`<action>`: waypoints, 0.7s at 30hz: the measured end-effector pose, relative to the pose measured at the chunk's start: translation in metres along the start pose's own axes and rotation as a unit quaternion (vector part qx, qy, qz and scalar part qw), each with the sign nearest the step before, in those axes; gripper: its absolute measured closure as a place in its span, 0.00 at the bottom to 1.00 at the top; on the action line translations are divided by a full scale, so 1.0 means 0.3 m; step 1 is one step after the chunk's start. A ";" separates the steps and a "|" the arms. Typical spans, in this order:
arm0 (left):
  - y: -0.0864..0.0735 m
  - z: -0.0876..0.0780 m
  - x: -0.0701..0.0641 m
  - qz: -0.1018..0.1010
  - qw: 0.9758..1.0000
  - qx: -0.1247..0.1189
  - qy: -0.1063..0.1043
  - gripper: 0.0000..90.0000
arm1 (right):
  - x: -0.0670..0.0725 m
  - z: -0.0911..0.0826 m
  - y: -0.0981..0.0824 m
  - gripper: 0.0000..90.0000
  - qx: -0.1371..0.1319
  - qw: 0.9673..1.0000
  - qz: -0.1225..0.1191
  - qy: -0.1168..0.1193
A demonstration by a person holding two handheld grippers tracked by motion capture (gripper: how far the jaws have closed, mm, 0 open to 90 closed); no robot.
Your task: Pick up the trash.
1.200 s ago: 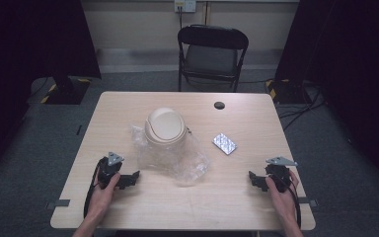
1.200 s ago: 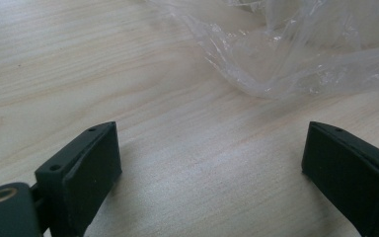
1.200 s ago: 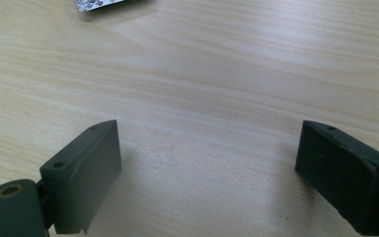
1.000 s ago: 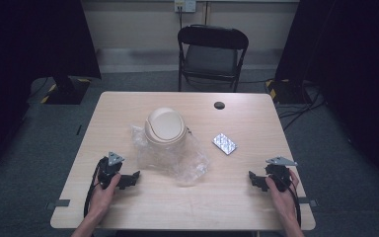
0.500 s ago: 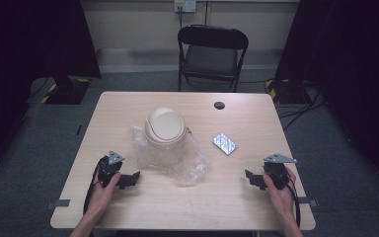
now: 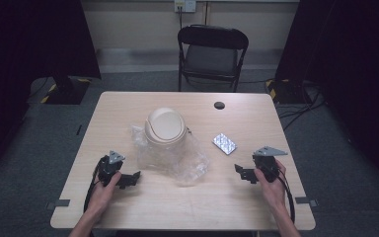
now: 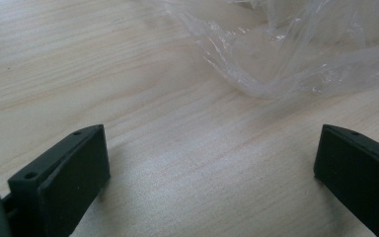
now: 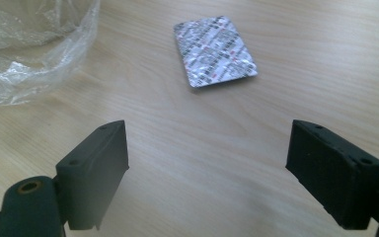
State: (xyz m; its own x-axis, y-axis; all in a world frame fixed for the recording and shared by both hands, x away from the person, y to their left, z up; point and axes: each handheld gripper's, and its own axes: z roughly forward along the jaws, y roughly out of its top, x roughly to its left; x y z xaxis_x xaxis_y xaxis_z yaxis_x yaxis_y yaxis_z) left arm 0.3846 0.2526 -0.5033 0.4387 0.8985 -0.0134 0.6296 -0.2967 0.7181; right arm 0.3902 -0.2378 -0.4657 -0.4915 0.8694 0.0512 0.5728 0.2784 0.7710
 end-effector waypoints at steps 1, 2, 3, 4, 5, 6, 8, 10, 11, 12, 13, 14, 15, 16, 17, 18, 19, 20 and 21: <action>0.000 0.000 0.000 0.000 1.000 0.000 0.000 0.00 | 0.011 0.006 0.009 0.17 0.001 1.000 -0.008 0.000; 0.000 0.000 0.000 0.000 1.000 0.000 0.000 0.00 | 0.011 0.006 0.009 0.17 0.001 1.000 -0.008 0.000; 0.000 -0.001 0.001 0.001 1.000 0.000 -0.002 0.00 | 0.023 0.010 0.017 0.17 0.000 1.000 -0.013 0.003; -0.001 -0.001 0.001 0.001 1.000 0.000 -0.002 0.00 | 0.036 0.015 0.028 0.16 0.000 1.000 -0.020 0.012; -0.001 -0.001 0.001 0.002 1.000 0.000 -0.002 0.00 | 0.045 0.017 0.035 0.16 -0.001 1.000 -0.022 0.014; -0.001 -0.001 0.001 0.002 1.000 0.000 -0.002 0.00 | 0.065 0.023 0.051 0.16 -0.004 0.999 -0.028 0.023; -0.001 -0.001 0.001 0.002 1.000 0.000 -0.002 0.00 | 0.081 0.028 0.065 0.16 -0.004 0.999 -0.032 0.031; -0.001 -0.001 0.001 0.002 1.000 0.000 -0.002 0.00 | 0.093 0.031 0.077 0.16 -0.003 0.999 -0.039 0.032; -0.001 -0.001 0.001 0.002 1.000 0.000 -0.002 0.00 | 0.102 0.032 0.088 0.16 -0.005 0.998 -0.043 0.034; -0.001 -0.001 0.001 0.002 1.000 0.000 -0.002 0.00 | 0.108 0.035 0.099 0.16 -0.010 0.998 -0.044 0.039; -0.001 -0.002 0.002 0.003 1.000 0.001 -0.002 0.00 | 0.122 0.044 0.126 0.16 -0.013 0.998 -0.044 0.048; -0.001 -0.002 0.003 0.004 1.000 0.001 -0.002 0.00 | 0.122 0.044 0.126 0.16 -0.013 0.998 -0.044 0.048; -0.002 -0.003 0.002 0.003 1.000 0.001 -0.002 0.00 | 0.136 0.054 0.148 0.16 -0.018 0.997 -0.047 0.057; -0.002 -0.003 0.002 0.003 1.000 0.001 -0.002 0.00 | 0.136 0.054 0.148 0.16 -0.018 0.997 -0.047 0.057; -0.002 -0.003 0.002 0.004 1.000 0.001 -0.002 0.00 | 0.148 0.065 0.166 0.17 -0.018 0.997 -0.050 0.062; -0.002 -0.003 0.002 0.004 1.000 0.001 -0.002 0.00 | 0.148 0.065 0.166 0.17 -0.018 0.997 -0.050 0.062; -0.002 -0.003 0.003 0.004 1.000 0.001 -0.003 0.00 | 0.154 0.071 0.176 0.17 -0.019 0.996 -0.051 0.064; -0.002 -0.003 0.002 0.003 1.000 0.000 -0.002 0.00 | 0.162 0.078 0.188 0.17 -0.022 0.996 -0.052 0.069; -0.002 -0.003 0.002 0.004 1.000 0.001 -0.002 0.00 | 0.174 0.085 0.205 0.17 -0.024 0.996 -0.052 0.075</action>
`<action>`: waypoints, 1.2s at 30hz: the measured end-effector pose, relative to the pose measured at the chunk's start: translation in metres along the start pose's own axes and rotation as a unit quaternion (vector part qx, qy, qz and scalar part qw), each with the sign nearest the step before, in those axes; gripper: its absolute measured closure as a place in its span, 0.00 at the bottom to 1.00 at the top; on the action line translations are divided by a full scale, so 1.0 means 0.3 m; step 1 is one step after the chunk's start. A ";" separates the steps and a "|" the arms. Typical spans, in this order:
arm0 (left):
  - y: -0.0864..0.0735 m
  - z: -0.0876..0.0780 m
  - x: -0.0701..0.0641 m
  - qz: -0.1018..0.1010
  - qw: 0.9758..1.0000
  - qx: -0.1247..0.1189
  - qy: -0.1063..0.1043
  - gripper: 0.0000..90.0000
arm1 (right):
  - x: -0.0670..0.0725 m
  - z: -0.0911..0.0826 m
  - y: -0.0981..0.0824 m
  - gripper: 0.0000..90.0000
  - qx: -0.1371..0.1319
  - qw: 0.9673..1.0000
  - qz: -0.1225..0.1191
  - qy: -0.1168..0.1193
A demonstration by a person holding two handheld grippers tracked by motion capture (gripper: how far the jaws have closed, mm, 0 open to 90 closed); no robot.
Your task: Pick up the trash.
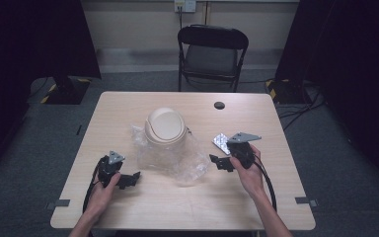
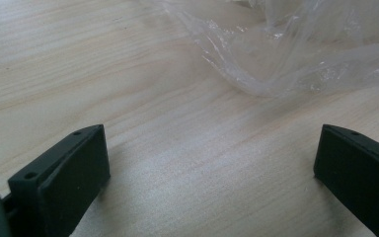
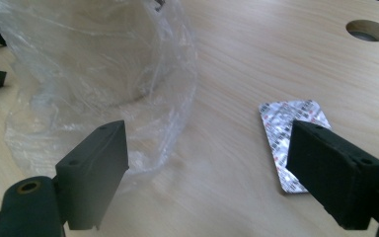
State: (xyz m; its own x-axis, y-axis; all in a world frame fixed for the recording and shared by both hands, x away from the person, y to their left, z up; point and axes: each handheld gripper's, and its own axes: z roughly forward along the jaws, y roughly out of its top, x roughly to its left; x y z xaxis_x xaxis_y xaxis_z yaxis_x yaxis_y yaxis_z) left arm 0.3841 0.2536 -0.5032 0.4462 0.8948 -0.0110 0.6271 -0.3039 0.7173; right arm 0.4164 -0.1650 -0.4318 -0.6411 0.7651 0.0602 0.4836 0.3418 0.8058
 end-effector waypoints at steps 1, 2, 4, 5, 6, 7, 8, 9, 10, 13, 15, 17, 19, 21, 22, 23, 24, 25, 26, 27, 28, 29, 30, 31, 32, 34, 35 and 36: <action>0.000 0.000 0.000 0.000 1.000 0.000 0.000 0.00 | 0.000 0.000 0.000 0.17 0.000 1.000 0.000 0.000; 0.000 0.000 0.000 0.000 1.000 0.000 0.000 0.00 | 0.012 0.002 0.018 0.17 -0.007 1.000 -0.003 0.006; 0.000 0.000 0.000 0.000 1.000 0.000 0.000 0.00 | 0.018 0.000 0.025 0.17 -0.010 1.000 -0.003 0.009; 0.000 0.000 0.000 0.000 1.000 0.000 0.000 0.00 | 0.024 0.000 0.037 0.16 -0.013 1.000 -0.004 0.015; 0.000 0.000 0.000 0.000 1.000 0.000 0.000 0.00 | 0.031 -0.001 0.057 0.16 -0.017 1.000 -0.005 0.025; 0.000 0.000 0.000 0.000 1.000 0.000 0.000 0.00 | 0.031 -0.001 0.057 0.16 -0.017 1.000 -0.005 0.025; 0.000 0.000 0.000 0.000 1.000 0.000 0.000 0.00 | 0.037 -0.001 0.082 0.16 -0.022 0.999 -0.007 0.033; 0.000 0.000 0.000 0.000 1.000 0.000 0.000 0.00 | 0.040 0.000 0.095 0.16 -0.025 0.999 -0.006 0.035; 0.000 0.000 0.000 0.000 1.000 0.000 0.000 0.00 | 0.044 0.000 0.109 0.15 -0.027 0.999 -0.008 0.039; 0.000 0.000 0.000 0.000 1.000 0.000 0.000 0.00 | 0.056 0.004 0.153 0.15 -0.034 0.998 -0.015 0.045; 0.000 0.000 0.000 0.000 1.000 0.000 0.000 0.00 | 0.059 0.006 0.169 0.15 -0.036 0.998 -0.016 0.047; 0.000 0.000 0.000 0.000 1.000 0.000 0.000 0.00 | 0.076 0.010 0.214 0.15 -0.044 0.997 -0.023 0.055; 0.000 0.000 0.000 0.000 1.000 0.000 0.000 0.00 | 0.093 0.010 0.241 0.15 -0.048 0.996 -0.028 0.063; 0.000 0.000 0.000 0.000 1.000 0.000 0.000 0.00 | 0.102 0.011 0.254 0.15 -0.049 0.996 -0.032 0.067; 0.000 0.000 0.000 0.000 1.000 0.000 0.000 0.00 | 0.120 0.015 0.285 0.15 -0.050 0.995 -0.038 0.080; 0.000 0.000 0.000 0.000 1.000 0.000 0.000 0.00 | 0.125 0.018 0.296 0.15 -0.049 0.995 -0.040 0.081; 0.000 0.000 0.000 0.000 1.000 0.000 0.000 0.00 | 0.131 0.024 0.310 0.15 -0.049 0.994 -0.044 0.082; 0.000 0.000 0.000 0.001 1.000 0.000 0.000 0.00 | 0.137 0.032 0.323 0.16 -0.048 0.994 -0.047 0.081; 0.000 0.000 0.000 0.000 1.000 0.000 0.000 0.00 | 0.139 0.039 0.331 0.16 -0.047 0.994 -0.050 0.080; 0.000 0.000 0.000 0.000 1.000 0.000 0.000 0.00 | 0.139 0.039 0.331 0.16 -0.047 0.994 -0.050 0.080; 0.000 0.000 0.000 0.001 1.000 0.000 0.000 0.00 | 0.140 0.068 0.353 0.16 -0.047 0.994 -0.044 0.088; 0.000 0.000 0.000 0.000 1.000 0.000 0.000 0.00 | 0.140 0.083 0.360 0.16 -0.046 0.994 -0.042 0.091; 0.000 0.000 0.000 0.000 1.000 0.000 0.000 0.00 | 0.141 0.098 0.365 0.16 -0.046 0.994 -0.042 0.090; 0.000 0.000 0.000 0.000 1.000 0.000 0.000 0.00 | 0.141 0.109 0.368 0.16 -0.045 0.994 -0.042 0.088; 0.000 0.000 0.000 0.000 1.000 0.000 0.000 0.00 | 0.140 0.127 0.372 0.16 -0.043 0.994 -0.040 0.088; 0.000 0.000 0.000 0.001 1.000 0.000 0.000 0.00 | 0.135 0.150 0.379 0.16 -0.040 0.995 -0.037 0.089; 0.000 0.000 0.000 0.000 1.000 0.000 0.000 0.00 | 0.132 0.162 0.386 0.16 -0.039 0.995 -0.034 0.088; 0.000 0.000 0.000 0.000 1.000 0.000 0.000 0.00 | 0.132 0.172 0.393 0.16 -0.037 0.995 -0.033 0.088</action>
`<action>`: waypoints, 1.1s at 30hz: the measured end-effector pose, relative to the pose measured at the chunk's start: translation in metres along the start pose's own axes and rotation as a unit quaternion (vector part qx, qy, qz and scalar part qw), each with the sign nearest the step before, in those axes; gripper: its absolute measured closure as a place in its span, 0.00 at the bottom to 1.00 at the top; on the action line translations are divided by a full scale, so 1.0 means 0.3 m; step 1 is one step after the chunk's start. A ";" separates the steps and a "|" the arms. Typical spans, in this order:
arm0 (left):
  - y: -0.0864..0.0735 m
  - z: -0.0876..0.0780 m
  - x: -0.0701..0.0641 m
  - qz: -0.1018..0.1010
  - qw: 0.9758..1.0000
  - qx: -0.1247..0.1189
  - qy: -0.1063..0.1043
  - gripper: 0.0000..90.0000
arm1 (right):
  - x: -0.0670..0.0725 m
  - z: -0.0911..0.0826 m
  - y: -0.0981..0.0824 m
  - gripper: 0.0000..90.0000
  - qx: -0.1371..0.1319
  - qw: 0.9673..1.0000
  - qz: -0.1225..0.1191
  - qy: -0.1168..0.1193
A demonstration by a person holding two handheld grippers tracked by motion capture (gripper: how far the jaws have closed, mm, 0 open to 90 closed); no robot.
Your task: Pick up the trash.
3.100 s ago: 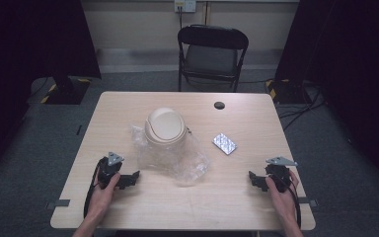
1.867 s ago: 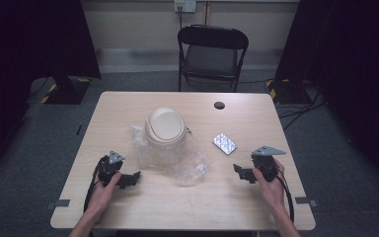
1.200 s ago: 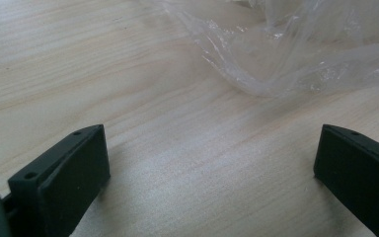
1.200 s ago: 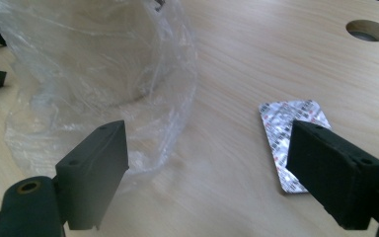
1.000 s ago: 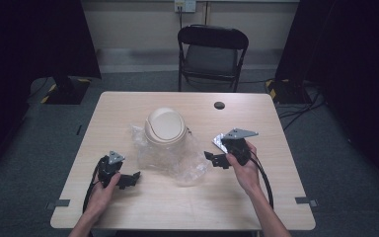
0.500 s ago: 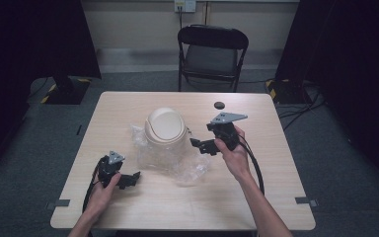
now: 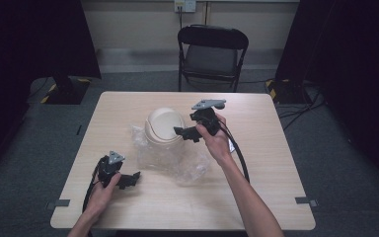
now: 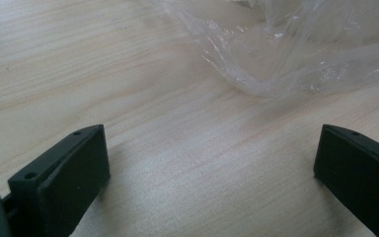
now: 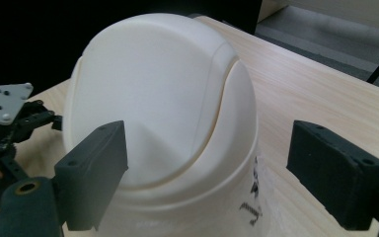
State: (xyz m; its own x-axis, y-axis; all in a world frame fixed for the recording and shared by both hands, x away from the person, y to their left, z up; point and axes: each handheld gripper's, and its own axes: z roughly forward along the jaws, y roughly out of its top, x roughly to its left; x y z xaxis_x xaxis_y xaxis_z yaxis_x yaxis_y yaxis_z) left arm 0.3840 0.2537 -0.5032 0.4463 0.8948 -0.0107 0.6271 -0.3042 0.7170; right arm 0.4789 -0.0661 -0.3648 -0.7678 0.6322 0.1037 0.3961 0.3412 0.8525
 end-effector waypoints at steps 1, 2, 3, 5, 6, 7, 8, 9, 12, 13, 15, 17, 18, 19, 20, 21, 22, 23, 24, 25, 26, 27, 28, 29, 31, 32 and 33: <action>0.000 0.000 0.000 0.000 1.000 0.000 0.000 0.00 | 0.000 0.008 0.006 0.16 0.002 1.000 -0.004 -0.003; 0.000 0.000 0.000 0.000 1.000 0.000 0.000 0.00 | 0.002 0.019 0.012 0.16 0.003 1.000 -0.006 -0.008; 0.000 0.000 0.000 0.000 1.000 0.000 0.000 0.00 | 0.002 0.019 0.012 0.16 0.003 1.000 -0.006 -0.008; 0.000 0.000 0.000 0.000 1.000 0.000 0.000 0.00 | 0.000 0.035 0.017 0.15 0.007 1.000 -0.003 -0.003; 0.000 0.000 0.000 0.000 1.000 0.000 0.000 0.00 | -0.002 0.050 0.013 0.16 0.014 1.000 -0.001 -0.005; 0.000 0.000 0.000 0.000 1.000 0.000 0.000 0.00 | -0.002 0.050 0.013 0.16 0.014 1.000 -0.001 -0.005; 0.000 0.000 0.000 0.000 1.000 0.000 0.000 0.00 | -0.003 0.065 0.005 0.16 0.025 1.000 -0.002 -0.008; 0.000 0.000 0.000 0.000 1.000 0.000 0.000 0.00 | -0.003 0.065 0.005 0.16 0.025 1.000 -0.002 -0.008; 0.000 0.000 0.000 0.000 1.000 0.000 0.000 0.00 | -0.003 0.077 -0.001 0.15 0.025 1.000 0.003 -0.008; 0.000 0.000 0.000 0.000 1.000 0.000 0.000 0.00 | -0.003 0.077 -0.001 0.15 0.025 1.000 0.003 -0.008; 0.000 0.000 0.000 0.000 1.000 0.000 0.000 0.00 | -0.008 0.085 -0.003 0.14 0.027 1.000 0.005 -0.005; 0.000 0.000 0.000 0.000 1.000 0.000 0.000 0.00 | -0.011 0.096 -0.005 0.15 0.034 0.999 0.007 -0.009; 0.000 0.000 0.000 0.000 1.000 0.000 0.000 0.00 | -0.011 0.100 -0.006 0.15 0.036 0.999 0.003 -0.016; 0.000 0.000 0.000 0.000 1.000 0.000 0.000 0.00 | -0.010 0.103 -0.006 0.15 0.037 0.999 0.004 -0.018; 0.000 0.000 0.000 0.000 1.000 0.000 0.000 0.00 | -0.011 0.110 -0.007 0.15 0.039 0.999 0.005 -0.019; 0.000 0.000 0.000 0.000 1.000 0.000 0.000 0.00 | -0.013 0.116 -0.008 0.15 0.041 0.999 0.006 -0.021; 0.000 0.000 0.000 0.000 1.000 0.000 0.000 0.00 | -0.015 0.122 -0.008 0.15 0.044 0.999 0.006 -0.025; 0.000 0.000 0.000 0.000 1.000 0.000 0.000 0.00 | -0.016 0.126 -0.008 0.15 0.045 0.999 0.004 -0.029; 0.000 0.000 0.000 0.000 1.000 0.000 0.000 0.00 | -0.019 0.129 -0.006 0.15 0.046 0.998 0.004 -0.031; 0.000 0.000 0.000 0.000 1.000 0.000 0.000 0.00 | -0.019 0.129 -0.006 0.15 0.046 0.998 0.004 -0.031; 0.000 0.000 0.000 0.000 1.000 0.000 0.000 0.00 | -0.020 0.131 -0.002 0.15 0.042 0.998 0.008 -0.034; 0.000 0.000 0.000 0.000 1.000 0.000 0.000 0.00 | -0.020 0.131 -0.002 0.15 0.042 0.998 0.008 -0.034; 0.000 0.000 0.000 0.000 1.000 0.000 0.000 0.00 | -0.019 0.134 0.004 0.15 0.044 0.998 0.006 -0.042; 0.000 0.000 0.000 0.000 1.000 0.000 0.000 0.00 | -0.018 0.134 0.006 0.15 0.047 0.998 0.009 -0.045; 0.000 0.000 0.000 0.000 1.000 0.000 0.000 0.00 | -0.018 0.140 0.008 0.15 0.046 0.998 0.007 -0.049; 0.000 0.000 0.000 0.000 1.000 0.000 0.000 0.00 | -0.016 0.143 0.009 0.15 0.047 0.998 0.007 -0.051; 0.000 0.000 0.000 0.000 1.000 0.000 0.000 0.00 | -0.016 0.143 0.009 0.15 0.047 0.998 0.007 -0.051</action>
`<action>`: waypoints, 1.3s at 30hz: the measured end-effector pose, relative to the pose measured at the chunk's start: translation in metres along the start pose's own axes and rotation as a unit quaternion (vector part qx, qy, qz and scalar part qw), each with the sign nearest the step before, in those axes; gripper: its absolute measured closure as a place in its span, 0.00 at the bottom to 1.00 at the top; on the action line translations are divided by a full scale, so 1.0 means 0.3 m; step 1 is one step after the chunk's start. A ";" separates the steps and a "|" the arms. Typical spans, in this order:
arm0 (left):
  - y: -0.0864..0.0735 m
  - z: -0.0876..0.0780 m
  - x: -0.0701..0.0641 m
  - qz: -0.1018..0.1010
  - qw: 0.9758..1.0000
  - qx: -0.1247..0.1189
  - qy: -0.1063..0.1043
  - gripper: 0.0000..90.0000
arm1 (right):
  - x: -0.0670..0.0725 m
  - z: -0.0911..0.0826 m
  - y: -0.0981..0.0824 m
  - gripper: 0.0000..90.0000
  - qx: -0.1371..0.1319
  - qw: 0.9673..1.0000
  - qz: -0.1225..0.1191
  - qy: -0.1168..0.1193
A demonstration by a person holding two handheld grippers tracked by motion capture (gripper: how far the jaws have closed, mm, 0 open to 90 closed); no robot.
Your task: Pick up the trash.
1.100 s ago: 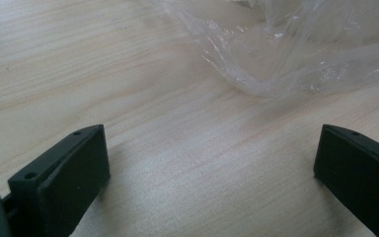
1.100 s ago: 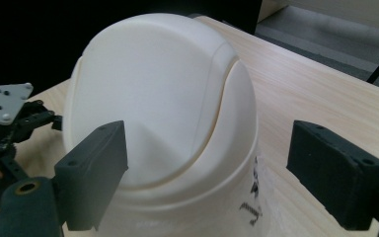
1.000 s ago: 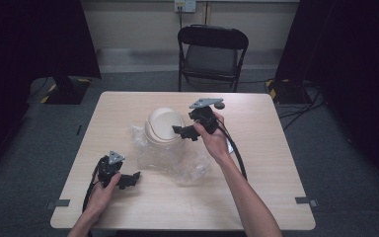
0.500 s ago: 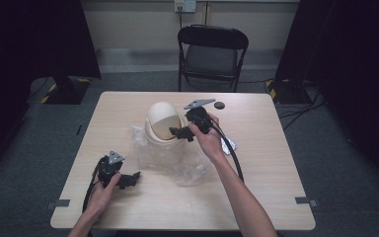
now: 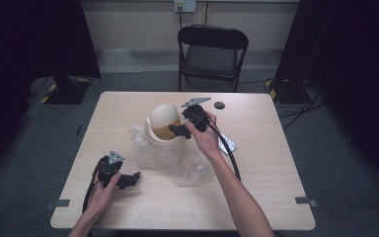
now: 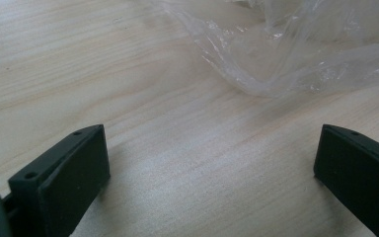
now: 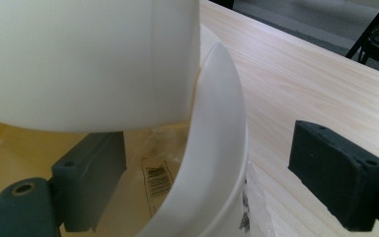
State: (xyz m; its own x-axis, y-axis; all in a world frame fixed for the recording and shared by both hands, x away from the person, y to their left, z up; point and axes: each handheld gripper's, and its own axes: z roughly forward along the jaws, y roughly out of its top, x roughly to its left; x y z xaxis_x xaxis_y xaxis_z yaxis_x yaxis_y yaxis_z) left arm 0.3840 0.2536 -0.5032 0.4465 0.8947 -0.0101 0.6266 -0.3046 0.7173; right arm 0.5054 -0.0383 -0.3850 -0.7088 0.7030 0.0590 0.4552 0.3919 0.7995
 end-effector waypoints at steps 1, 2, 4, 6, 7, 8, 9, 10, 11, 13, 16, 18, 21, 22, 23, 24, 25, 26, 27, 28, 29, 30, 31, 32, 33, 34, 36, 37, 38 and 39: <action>0.000 0.000 0.000 0.000 1.000 0.000 0.000 0.00 | -0.001 0.007 0.001 0.15 0.001 1.000 0.002 0.001; 0.000 0.000 0.000 0.000 1.000 0.000 0.000 0.00 | -0.001 0.007 0.001 0.15 0.001 1.000 0.002 0.001; 0.000 0.000 0.000 0.000 1.000 0.000 0.000 0.00 | -0.003 0.010 0.001 0.15 0.000 1.000 0.002 0.000; 0.000 0.000 0.000 0.000 1.000 0.000 0.000 0.00 | -0.003 0.006 0.001 0.16 -0.001 1.000 0.005 0.000; 0.000 0.000 0.000 0.000 1.000 0.000 0.000 0.00 | -0.002 0.003 0.000 0.16 -0.004 1.000 0.009 0.005; 0.000 0.000 0.000 0.000 1.000 0.000 0.000 0.00 | -0.002 0.003 0.000 0.16 -0.004 1.000 0.009 0.005; 0.000 0.000 0.000 0.000 1.000 0.000 0.000 0.00 | -0.002 -0.007 -0.005 0.18 -0.013 1.000 0.017 0.017; 0.000 0.000 0.000 0.000 1.000 0.000 0.000 0.00 | -0.002 -0.007 -0.005 0.18 -0.013 1.000 0.017 0.017; 0.000 0.000 0.000 0.000 1.000 0.000 0.000 0.00 | 0.000 -0.019 -0.008 0.19 -0.018 1.000 0.016 0.017; 0.000 0.000 0.000 0.000 1.000 0.000 0.000 0.00 | 0.001 -0.029 -0.012 0.19 -0.019 0.999 0.018 0.023; 0.000 0.000 0.000 0.000 1.000 0.000 0.000 0.00 | 0.015 -0.053 -0.013 0.18 -0.026 0.999 0.011 0.033; 0.000 0.000 0.000 0.000 1.000 0.000 0.000 0.00 | 0.020 -0.062 -0.013 0.18 -0.030 0.999 0.009 0.036; 0.000 0.000 0.000 0.000 1.000 0.000 0.000 0.00 | 0.023 -0.099 -0.016 0.18 -0.030 0.999 0.005 0.043; 0.000 0.000 0.000 0.000 1.000 0.000 0.000 0.00 | 0.021 -0.112 -0.019 0.18 -0.034 0.998 0.010 0.044; 0.000 0.000 -0.001 -0.001 1.000 0.000 0.000 0.00 | 0.016 -0.125 -0.023 0.18 -0.042 0.998 0.016 0.047; -0.001 -0.002 0.001 0.003 1.000 0.003 0.000 0.00 | 0.014 -0.135 -0.026 0.18 -0.045 0.998 0.021 0.048; -0.001 -0.002 0.001 0.003 1.000 0.003 0.000 0.00 | 0.014 -0.135 -0.026 0.18 -0.045 0.998 0.021 0.048; -0.001 -0.003 0.001 0.004 1.000 0.003 0.001 0.00 | 0.010 -0.160 -0.032 0.18 -0.052 0.998 0.018 0.043; -0.001 -0.003 0.001 0.004 1.000 0.003 0.001 0.00 | 0.006 -0.173 -0.036 0.18 -0.055 0.997 0.018 0.041; -0.001 -0.003 0.001 0.004 1.000 0.003 0.001 0.00 | 0.006 -0.173 -0.036 0.18 -0.055 0.997 0.018 0.041; -0.001 -0.003 0.001 0.004 1.000 0.003 0.001 0.00 | -0.006 -0.197 -0.048 0.18 -0.057 0.997 0.022 0.035; -0.001 -0.003 0.001 0.004 1.000 0.003 0.001 0.00 | -0.006 -0.197 -0.048 0.18 -0.057 0.997 0.022 0.035; -0.001 -0.003 0.001 0.004 1.000 0.003 0.001 0.00 | -0.025 -0.219 -0.067 0.17 -0.055 0.998 0.024 0.029; -0.001 -0.003 0.001 0.004 1.000 0.003 0.001 0.00 | -0.035 -0.229 -0.079 0.17 -0.053 0.998 0.025 0.026; -0.001 -0.003 0.001 0.004 1.000 0.003 0.001 0.00 | -0.045 -0.239 -0.093 0.16 -0.049 0.998 0.026 0.020; -0.001 -0.003 0.001 0.004 1.000 0.003 0.001 0.00 | -0.045 -0.239 -0.093 0.16 -0.049 0.998 0.026 0.020; -0.001 -0.003 0.001 0.004 1.000 0.003 0.001 0.00 | -0.084 -0.268 -0.143 0.16 -0.039 0.999 0.033 0.004; -0.001 -0.003 0.001 0.004 1.000 0.003 0.001 0.00 | -0.097 -0.277 -0.161 0.16 -0.036 0.999 0.033 -0.005; -0.001 -0.003 0.001 0.004 1.000 0.003 0.001 0.00 | -0.109 -0.285 -0.178 0.16 -0.032 0.999 0.032 -0.014; -0.001 -0.003 0.001 0.004 1.000 0.003 0.001 0.00 | -0.121 -0.292 -0.195 0.16 -0.027 0.999 0.030 -0.022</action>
State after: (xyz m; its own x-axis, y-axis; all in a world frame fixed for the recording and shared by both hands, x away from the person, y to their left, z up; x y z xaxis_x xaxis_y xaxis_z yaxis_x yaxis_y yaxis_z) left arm 0.3834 0.2541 -0.5028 0.4503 0.8929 -0.0037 0.6272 -0.3134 0.7130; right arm 0.4574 -0.1388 -0.3814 -0.6552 0.7509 0.0827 0.4667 0.3163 0.8259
